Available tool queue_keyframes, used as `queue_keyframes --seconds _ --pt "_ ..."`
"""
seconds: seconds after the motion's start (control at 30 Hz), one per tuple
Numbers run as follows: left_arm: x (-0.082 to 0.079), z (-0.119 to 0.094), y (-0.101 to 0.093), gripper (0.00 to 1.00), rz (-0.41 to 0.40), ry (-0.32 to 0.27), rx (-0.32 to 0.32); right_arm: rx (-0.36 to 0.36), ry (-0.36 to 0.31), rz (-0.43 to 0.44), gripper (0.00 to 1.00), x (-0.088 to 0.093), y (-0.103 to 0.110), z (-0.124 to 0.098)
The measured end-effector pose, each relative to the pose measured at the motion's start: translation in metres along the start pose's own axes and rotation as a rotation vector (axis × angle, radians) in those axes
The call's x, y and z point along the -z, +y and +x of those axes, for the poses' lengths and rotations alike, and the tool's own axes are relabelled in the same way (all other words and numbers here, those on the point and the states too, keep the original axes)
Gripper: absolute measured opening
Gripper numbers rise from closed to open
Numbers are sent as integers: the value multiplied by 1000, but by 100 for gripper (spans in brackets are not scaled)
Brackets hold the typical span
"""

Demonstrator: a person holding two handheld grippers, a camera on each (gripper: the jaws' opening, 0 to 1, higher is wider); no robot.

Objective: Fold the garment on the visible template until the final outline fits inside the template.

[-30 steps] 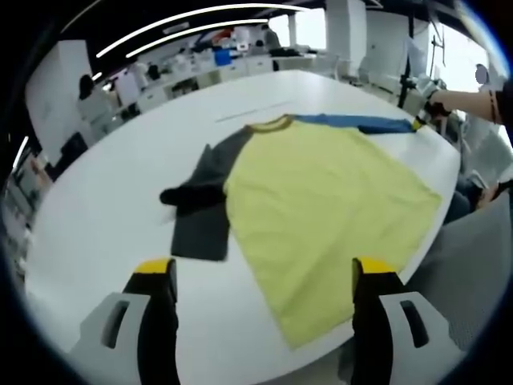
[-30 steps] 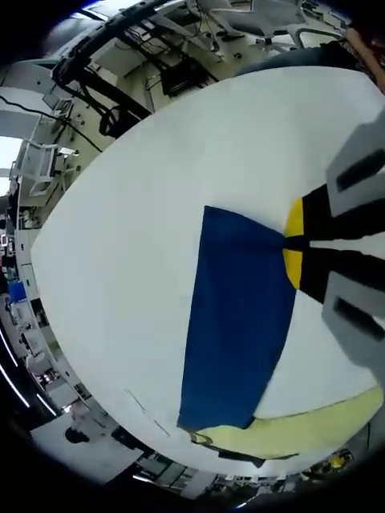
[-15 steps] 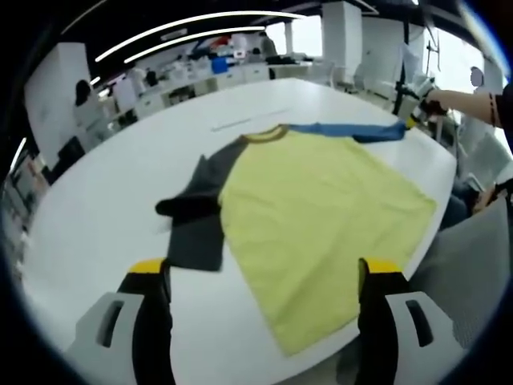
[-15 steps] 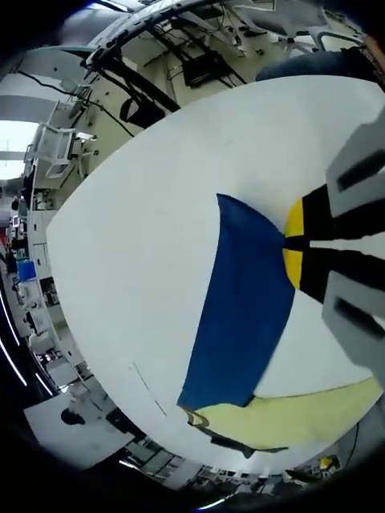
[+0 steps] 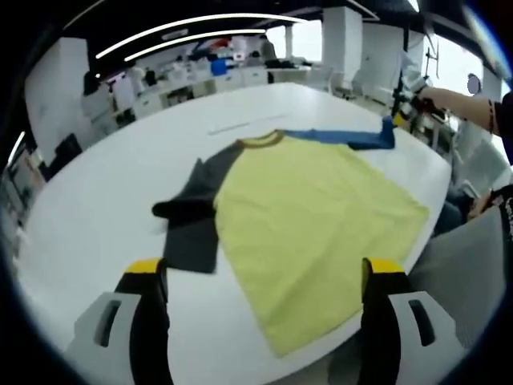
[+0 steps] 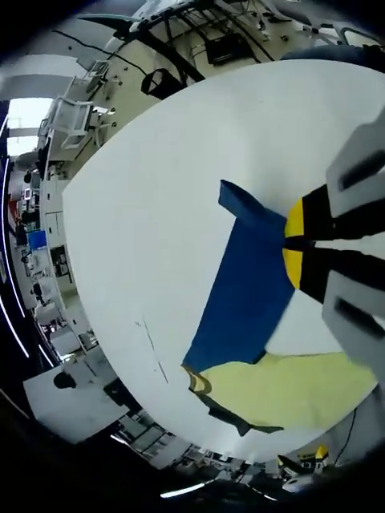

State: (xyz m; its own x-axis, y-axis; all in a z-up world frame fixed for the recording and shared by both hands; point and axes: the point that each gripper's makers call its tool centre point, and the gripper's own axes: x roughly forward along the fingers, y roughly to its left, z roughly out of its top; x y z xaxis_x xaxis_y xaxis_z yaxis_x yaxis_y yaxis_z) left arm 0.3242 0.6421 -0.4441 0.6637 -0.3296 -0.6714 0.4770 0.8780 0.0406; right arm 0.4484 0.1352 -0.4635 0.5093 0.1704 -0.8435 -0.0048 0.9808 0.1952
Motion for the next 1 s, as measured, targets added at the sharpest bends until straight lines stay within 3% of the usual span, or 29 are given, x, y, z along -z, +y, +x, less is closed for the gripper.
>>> queue_keyframes --seconds 0.53,1.0 --pt "-12 -4 -14 97 -4 -35 36 -115 -61 -127 0 -24 87 4" --pt "-16 -2 -18 95 12 -41 59 -201 -69 -222 0 -34 158 14"
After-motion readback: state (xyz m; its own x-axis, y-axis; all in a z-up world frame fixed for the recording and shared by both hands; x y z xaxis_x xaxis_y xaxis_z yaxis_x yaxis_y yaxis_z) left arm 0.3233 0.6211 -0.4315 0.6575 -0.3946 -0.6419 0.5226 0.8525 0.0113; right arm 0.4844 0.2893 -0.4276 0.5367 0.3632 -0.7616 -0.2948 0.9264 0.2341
